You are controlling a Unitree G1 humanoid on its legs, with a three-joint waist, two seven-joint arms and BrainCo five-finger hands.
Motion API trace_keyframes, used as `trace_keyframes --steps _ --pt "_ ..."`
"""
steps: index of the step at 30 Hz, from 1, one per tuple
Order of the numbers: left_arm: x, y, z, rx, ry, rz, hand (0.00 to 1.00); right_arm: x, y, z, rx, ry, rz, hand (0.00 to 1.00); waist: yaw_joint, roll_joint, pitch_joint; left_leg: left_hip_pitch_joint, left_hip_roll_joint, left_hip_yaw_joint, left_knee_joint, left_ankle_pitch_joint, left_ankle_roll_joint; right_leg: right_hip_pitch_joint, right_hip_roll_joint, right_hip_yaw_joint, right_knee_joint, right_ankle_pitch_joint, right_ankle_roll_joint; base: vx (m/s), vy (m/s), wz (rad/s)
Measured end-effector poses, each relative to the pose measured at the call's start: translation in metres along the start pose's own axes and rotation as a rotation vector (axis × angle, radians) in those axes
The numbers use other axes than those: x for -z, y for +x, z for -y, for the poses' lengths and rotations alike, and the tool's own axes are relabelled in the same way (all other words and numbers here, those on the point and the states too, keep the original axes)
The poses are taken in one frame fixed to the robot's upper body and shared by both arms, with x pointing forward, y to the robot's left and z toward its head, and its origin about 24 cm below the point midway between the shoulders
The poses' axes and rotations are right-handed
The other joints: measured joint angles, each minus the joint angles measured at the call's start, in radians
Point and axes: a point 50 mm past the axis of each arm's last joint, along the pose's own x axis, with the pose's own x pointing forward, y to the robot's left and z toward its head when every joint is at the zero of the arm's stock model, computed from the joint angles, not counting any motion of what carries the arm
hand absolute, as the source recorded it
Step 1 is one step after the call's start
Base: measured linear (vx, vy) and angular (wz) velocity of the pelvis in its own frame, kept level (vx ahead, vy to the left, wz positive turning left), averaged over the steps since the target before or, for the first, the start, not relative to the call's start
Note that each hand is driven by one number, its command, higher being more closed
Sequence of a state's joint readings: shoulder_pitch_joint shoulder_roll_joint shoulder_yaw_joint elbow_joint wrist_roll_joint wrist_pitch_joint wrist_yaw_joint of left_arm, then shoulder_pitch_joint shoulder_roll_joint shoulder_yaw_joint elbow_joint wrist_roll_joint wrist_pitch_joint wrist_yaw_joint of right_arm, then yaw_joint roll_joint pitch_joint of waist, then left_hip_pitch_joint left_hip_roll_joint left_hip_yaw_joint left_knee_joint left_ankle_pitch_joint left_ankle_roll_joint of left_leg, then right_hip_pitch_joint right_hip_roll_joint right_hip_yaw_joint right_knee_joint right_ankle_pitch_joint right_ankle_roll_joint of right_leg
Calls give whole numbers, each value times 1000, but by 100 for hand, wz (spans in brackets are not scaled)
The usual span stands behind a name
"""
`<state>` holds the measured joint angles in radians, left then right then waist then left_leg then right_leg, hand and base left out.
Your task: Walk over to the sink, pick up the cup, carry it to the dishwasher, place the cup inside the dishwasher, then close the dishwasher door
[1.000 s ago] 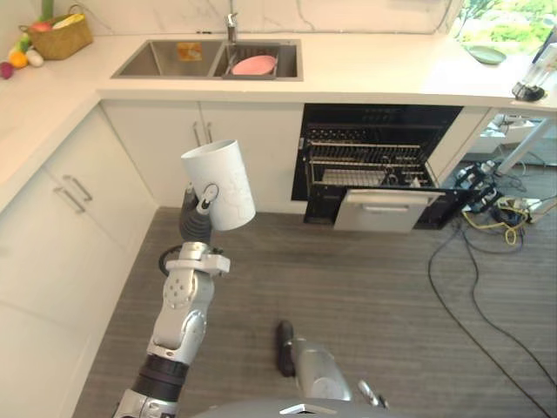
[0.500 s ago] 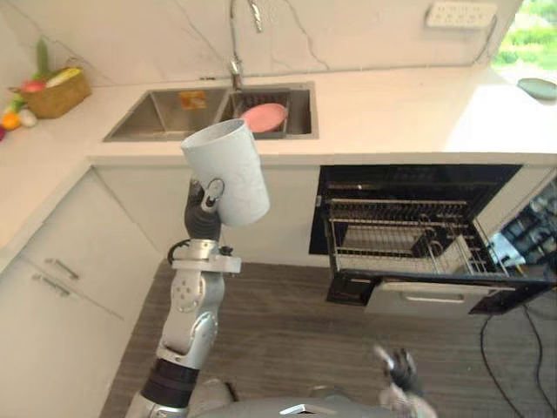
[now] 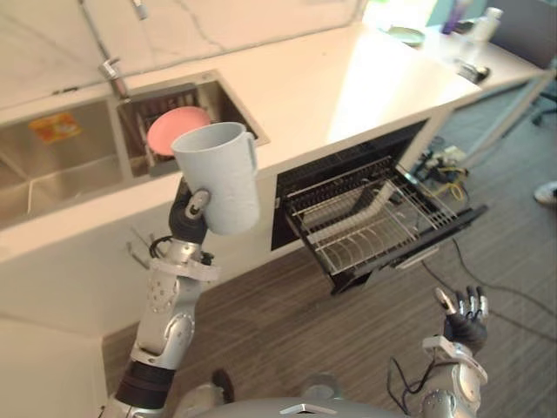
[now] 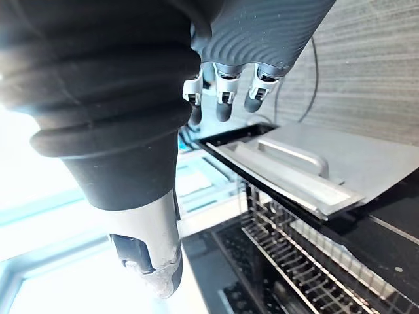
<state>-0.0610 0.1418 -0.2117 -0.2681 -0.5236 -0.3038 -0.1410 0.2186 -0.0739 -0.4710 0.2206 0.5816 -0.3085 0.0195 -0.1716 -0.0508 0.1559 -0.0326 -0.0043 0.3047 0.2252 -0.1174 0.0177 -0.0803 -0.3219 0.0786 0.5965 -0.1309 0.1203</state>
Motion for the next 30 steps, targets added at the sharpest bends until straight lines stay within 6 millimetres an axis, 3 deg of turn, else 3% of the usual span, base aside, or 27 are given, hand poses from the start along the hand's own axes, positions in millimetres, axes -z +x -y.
trace_keyframes --steps 1,3,5,6,7,9,10,12,17,20,22,23,24,25,26,29,30 --pt "1 1 3 8 -11 1 100 -3 -2 -1 -17 -34 13 0 -14 17 9 41 0 30 -1 -21 14 -32 -24 -49 77 62 -39 111 181 -65" --pt "1 1 1 -12 -12 2 100 -5 -2 -5 -65 -58 21 0 -15 44 19 94 28 100 0 -50 20 -43 -27 -117 82 108 -44 109 190 -114" --pt "-3 0 -7 -48 15 15 100 -6 1 -22 -169 -44 32 0 0 49 19 104 56 139 -4 -54 23 -81 6 -226 35 43 -34 35 65 -128" --pt "-6 0 -11 -68 34 30 100 -10 4 -32 -227 -32 51 0 8 44 27 99 72 145 -5 -63 14 -100 67 -269 -28 -10 -41 -42 -69 -101" --pt "-7 -1 -13 -78 41 36 100 -19 7 -40 -267 -25 91 0 9 38 36 93 86 164 4 -85 10 -103 137 -284 -135 -17 -51 -53 -88 -84" --pt "-4 -3 -11 -76 41 26 100 -34 11 -44 -307 -40 147 0 -9 33 40 83 71 145 27 -118 -16 -93 184 -280 -263 37 -73 -8 -81 -41" --pt "-1 -5 -6 -70 21 21 100 -41 14 -44 -328 -64 163 0 -4 66 42 76 44 58 26 -118 -13 -97 209 -264 -287 49 -76 41 -2 -54" --pt "3 -5 -1 -53 17 6 100 -39 14 -49 -350 -49 150 0 -14 77 40 86 45 48 18 -118 -3 -95 216 -253 -269 50 -89 88 32 -39" --pt "7 -2 10 -37 -14 10 100 -19 -17 -59 -418 -10 36 0 -20 79 39 98 46 4 0 -116 -8 -86 218 -275 -243 19 -101 97 -51 10" --pt "9 -5 10 -58 -14 -3 100 -15 -20 -68 -476 1 23 0 -7 82 36 118 39 -11 4 -154 -23 -83 202 -287 -172 -52 -104 40 -33 18" --pt "12 -13 7 -98 -6 -27 100 -21 -20 -70 -494 -12 39 0 -2 118 11 114 50 -27 23 -182 -45 -79 204 -299 -141 -114 -108 147 -79 29" --pt "14 -17 6 -113 -6 -40 100 -23 -20 -71 -499 -15 44 0 0 121 7 110 60 -26 52 -186 -62 -73 201 -300 -147 -127 -107 283 -81 40" --pt "16 -22 4 -130 -3 -59 100 -24 -19 -72 -503 -15 46 0 1 152 -2 50 100 -38 222 -207 -79 -54 213 -319 -143 -152 -114 312 -115 32" --pt "19 -26 2 -156 -7 -76 100 -23 -18 -73 -510 -19 38 0 13 136 9 -59 144 -54 490 -163 -86 -19 214 -322 -140 -168 -125 351 -141 18" --pt "21 -33 1 -185 -13 -91 100 -25 -19 -76 -525 -20 44 0 36 142 11 -130 178 -70 662 -145 -117 36 220 -328 -156 -171 -118 247 -103 -9" --pt "22 -38 2 -178 -13 -103 100 -36 -18 -84 -556 -9 102 0 60 142 11 -178 185 -82 639 -177 -114 120 219 -318 -210 -177 -112 338 -23 -30" --pt "20 -38 2 -162 -1 -96 100 -41 -15 -89 -573 -6 124 0 68 135 12 -187 157 -79 493 -178 -101 135 202 -296 -229 -175 -108 358 61 -41"
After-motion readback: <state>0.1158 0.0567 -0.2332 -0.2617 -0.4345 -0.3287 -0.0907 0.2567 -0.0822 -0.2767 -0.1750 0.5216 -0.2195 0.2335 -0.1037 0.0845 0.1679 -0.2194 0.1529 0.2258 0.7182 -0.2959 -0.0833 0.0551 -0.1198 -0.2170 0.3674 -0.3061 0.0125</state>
